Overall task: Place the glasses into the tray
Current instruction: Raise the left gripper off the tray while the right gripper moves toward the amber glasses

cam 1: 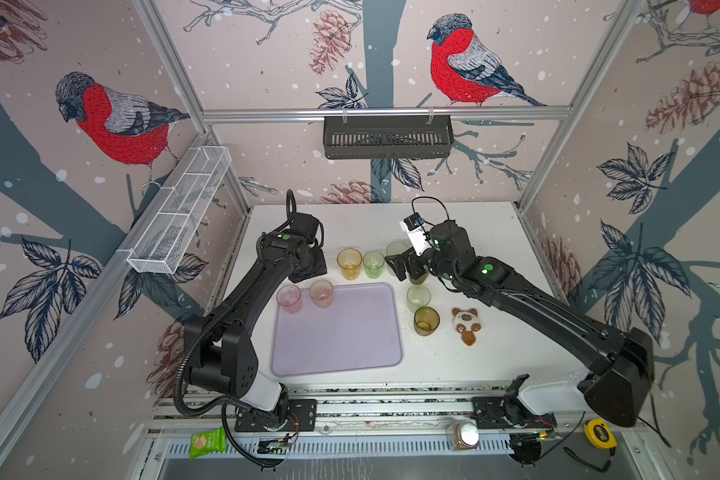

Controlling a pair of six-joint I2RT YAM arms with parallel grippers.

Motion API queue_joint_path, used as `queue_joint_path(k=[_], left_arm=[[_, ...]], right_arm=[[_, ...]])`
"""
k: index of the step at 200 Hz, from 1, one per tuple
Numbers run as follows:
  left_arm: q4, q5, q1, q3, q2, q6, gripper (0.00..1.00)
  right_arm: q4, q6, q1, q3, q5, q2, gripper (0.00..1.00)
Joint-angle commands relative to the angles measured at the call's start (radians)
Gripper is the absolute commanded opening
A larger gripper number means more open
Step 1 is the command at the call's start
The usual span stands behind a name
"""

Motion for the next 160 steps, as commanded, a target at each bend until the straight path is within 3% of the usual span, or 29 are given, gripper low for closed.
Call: queue_joint_path(k=[1, 160], left_arm=[[-0.006, 0.023, -0.004, 0.004, -0.013, -0.009, 0.55], [0.001, 0.065, -0.05, 0.032, -0.046, -0.03, 0.61]], right_arm=[[-0.038, 0.027, 0.0, 0.003, 0.003, -0.018, 1.0], [-0.188, 0.15, -0.084, -0.063, 0.009, -0.168, 1.0]])
